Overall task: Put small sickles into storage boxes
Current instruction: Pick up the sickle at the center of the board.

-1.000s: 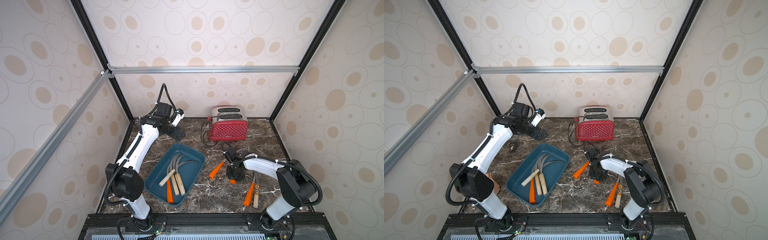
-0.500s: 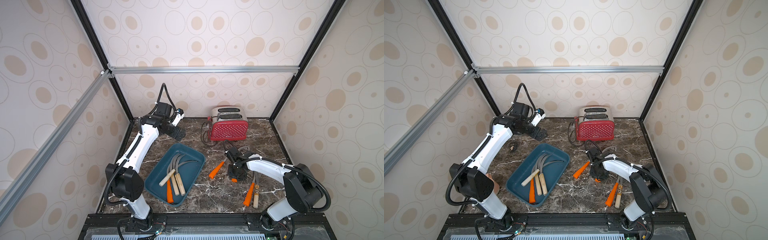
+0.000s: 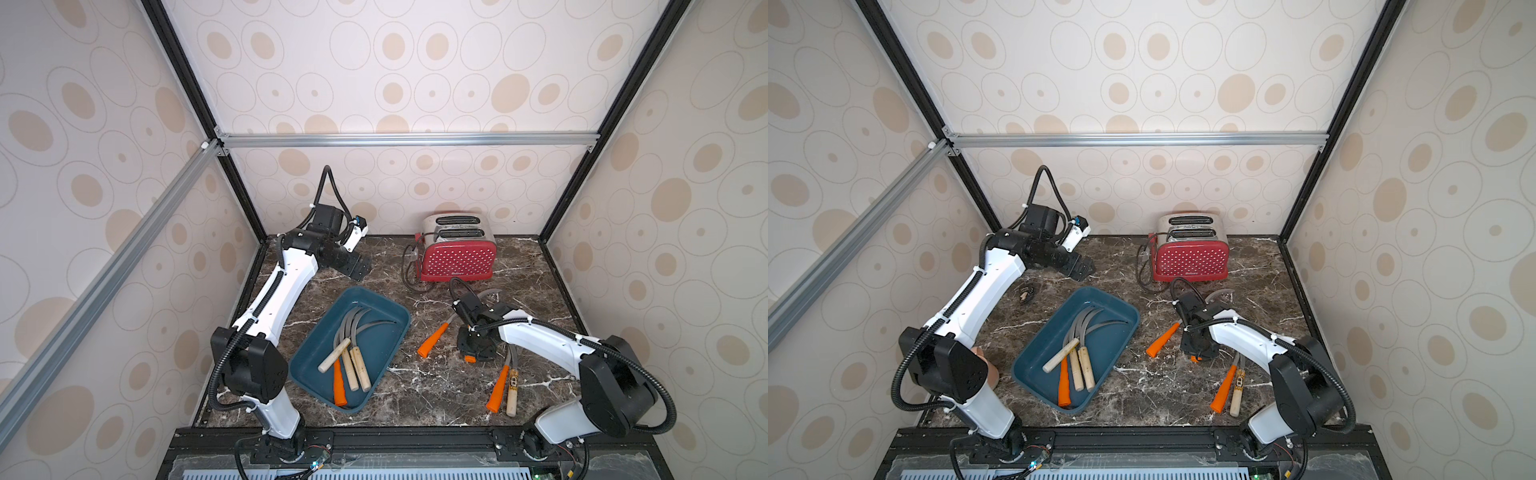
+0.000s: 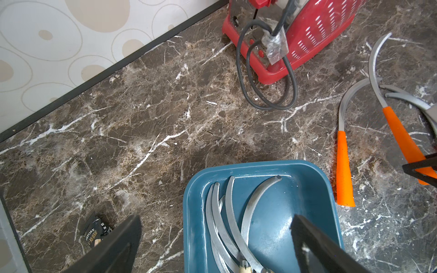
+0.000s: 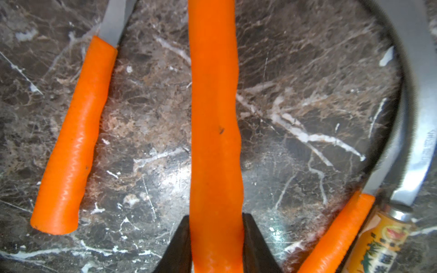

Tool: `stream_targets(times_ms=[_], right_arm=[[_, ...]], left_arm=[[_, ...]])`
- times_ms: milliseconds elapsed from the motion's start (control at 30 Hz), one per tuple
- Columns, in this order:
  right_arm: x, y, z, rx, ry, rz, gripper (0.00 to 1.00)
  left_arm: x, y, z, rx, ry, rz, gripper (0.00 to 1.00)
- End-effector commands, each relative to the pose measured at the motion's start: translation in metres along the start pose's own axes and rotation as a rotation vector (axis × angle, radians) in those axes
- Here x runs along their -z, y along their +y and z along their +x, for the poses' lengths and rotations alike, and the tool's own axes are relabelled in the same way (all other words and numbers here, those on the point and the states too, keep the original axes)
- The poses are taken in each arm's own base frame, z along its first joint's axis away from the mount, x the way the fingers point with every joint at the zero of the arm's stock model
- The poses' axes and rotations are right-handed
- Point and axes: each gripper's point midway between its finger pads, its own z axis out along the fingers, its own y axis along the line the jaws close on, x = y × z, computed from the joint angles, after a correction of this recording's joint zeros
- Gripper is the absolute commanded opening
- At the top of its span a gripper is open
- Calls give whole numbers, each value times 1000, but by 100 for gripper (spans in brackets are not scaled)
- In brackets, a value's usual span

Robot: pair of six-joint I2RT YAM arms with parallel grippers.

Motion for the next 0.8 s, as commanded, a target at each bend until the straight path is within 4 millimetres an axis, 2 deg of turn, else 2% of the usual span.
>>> stream_targets(times_ms=[0,767], right_arm=[[10,0,-4,3,-27,4,2],[16,-8,-1,-10,-40,24,2]], left_arm=[[13,3,-17,0,-53,-22,99],[12,4,-17,2,-50,-26,99]])
